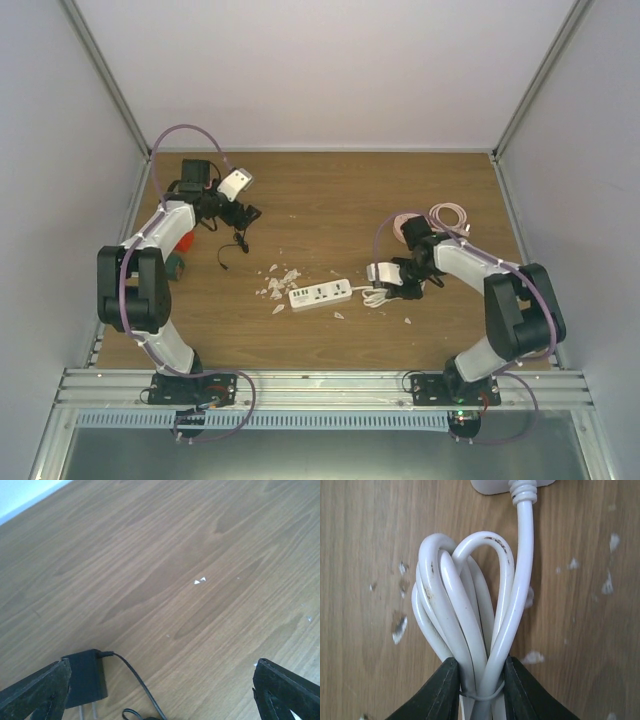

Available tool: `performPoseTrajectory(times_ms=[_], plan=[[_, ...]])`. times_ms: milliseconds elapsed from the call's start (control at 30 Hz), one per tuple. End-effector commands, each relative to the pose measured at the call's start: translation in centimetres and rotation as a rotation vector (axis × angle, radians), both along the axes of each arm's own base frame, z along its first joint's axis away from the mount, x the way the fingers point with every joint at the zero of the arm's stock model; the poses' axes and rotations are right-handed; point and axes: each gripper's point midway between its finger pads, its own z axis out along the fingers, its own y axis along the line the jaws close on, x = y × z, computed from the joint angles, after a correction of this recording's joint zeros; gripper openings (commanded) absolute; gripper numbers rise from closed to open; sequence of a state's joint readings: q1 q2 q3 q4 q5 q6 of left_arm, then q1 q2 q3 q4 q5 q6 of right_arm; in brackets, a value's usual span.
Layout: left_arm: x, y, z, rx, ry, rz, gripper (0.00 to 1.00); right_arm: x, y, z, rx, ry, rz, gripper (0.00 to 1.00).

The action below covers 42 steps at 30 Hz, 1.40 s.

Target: Pull the plug off the socket

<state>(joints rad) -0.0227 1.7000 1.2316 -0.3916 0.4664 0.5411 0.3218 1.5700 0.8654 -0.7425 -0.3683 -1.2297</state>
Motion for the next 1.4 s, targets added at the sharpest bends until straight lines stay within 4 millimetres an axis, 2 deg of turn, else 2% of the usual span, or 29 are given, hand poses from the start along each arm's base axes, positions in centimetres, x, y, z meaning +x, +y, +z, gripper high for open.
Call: performPoseTrajectory(times_ms=[0,433,667,800,967,1067,1233,1367], plan=[[-0.1,-0.5,0.8,-0.004,-0.047,-0.007,0.99,0.0,-3.8,-0.6,-0.074,-0.034,-0.009,0.24],[-0.4,-1.3,1.1,0.001,-0.047,-0.025,0.99,1.4,-14.8,0.4,-0.134,-0.09,-0.109,0.27],[-0.1,-1.6,1.6,0.012,-0.059,-0.025,0.99,1.9,-20.7,-0.4,-0.202,-0.119,-0.159,0.28],[-0.1,-1.7,1.9,0.016,-0.066,-0.028,0.99,2.4,-23.4,-0.5,-0.215,-0.125,-0.196,0.29],[0.0,-1.7,2.0,0.019,-0.064,-0.026,0.99,3.0,-25.2,-0.6,-0.259,-0.144,-0.199,0.32],[0.1,-1.6,2.2,0.023,-0.069,-0.028,0.99,3.4,-25.8,-0.6,-0.276,-0.146,-0.209,0.43],[-0.3,-2.1,3.1,-0.001,-0.078,-0.045,0.99,4.1,-25.9,0.1,-0.266,-0.159,-0.24,0.74],[-0.5,-2.5,5.1,-0.041,-0.111,-0.055,0.99,5.2,-25.5,2.4,-0.217,-0.189,-0.276,0.84]])
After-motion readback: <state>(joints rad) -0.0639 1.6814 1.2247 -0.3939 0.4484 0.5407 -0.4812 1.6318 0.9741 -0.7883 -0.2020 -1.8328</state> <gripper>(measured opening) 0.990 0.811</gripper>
